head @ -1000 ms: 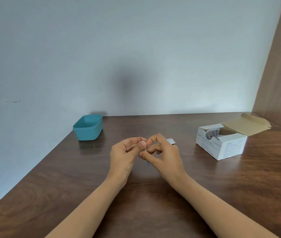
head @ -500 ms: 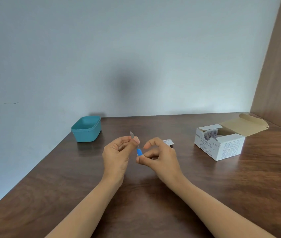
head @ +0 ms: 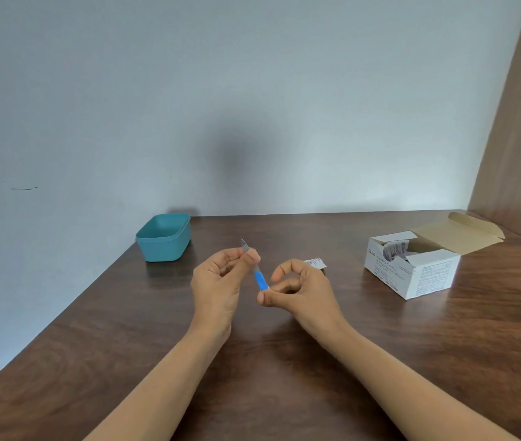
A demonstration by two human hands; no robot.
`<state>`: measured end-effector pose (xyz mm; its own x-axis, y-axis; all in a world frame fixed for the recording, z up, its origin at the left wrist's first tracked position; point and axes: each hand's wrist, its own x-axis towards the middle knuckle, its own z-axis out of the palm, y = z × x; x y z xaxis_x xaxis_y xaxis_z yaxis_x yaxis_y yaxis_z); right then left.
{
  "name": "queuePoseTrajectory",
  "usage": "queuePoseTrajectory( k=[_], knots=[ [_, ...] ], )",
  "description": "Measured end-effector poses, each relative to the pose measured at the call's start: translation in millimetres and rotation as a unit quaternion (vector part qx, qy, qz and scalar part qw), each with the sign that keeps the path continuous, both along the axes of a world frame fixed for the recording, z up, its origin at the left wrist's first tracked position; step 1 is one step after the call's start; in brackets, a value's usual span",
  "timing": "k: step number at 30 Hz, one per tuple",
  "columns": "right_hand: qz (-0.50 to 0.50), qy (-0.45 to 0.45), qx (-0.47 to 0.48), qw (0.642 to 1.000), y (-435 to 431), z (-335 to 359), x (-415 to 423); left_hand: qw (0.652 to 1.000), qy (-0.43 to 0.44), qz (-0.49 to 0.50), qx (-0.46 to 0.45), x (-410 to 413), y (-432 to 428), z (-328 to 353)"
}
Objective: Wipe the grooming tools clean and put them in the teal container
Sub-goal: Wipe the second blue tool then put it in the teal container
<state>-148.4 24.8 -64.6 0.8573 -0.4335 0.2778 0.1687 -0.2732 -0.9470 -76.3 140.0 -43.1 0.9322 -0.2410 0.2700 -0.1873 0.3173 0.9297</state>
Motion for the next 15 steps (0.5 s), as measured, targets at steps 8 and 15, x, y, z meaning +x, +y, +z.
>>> queuePoseTrajectory(
  k=[8, 15],
  knots=[
    [0.074, -0.027, 0.11, 0.991, -3.8, 5.6, -3.5, 0.995, -0.012, -0.092, 0.036, -4.4, -1.8, -1.2],
    [0.047, 0.015, 0.012, 0.999, 2.3, 7.3, -3.8, 0.998, -0.036, -0.004, 0.054, 0.5, -1.5, -2.9]
  ],
)
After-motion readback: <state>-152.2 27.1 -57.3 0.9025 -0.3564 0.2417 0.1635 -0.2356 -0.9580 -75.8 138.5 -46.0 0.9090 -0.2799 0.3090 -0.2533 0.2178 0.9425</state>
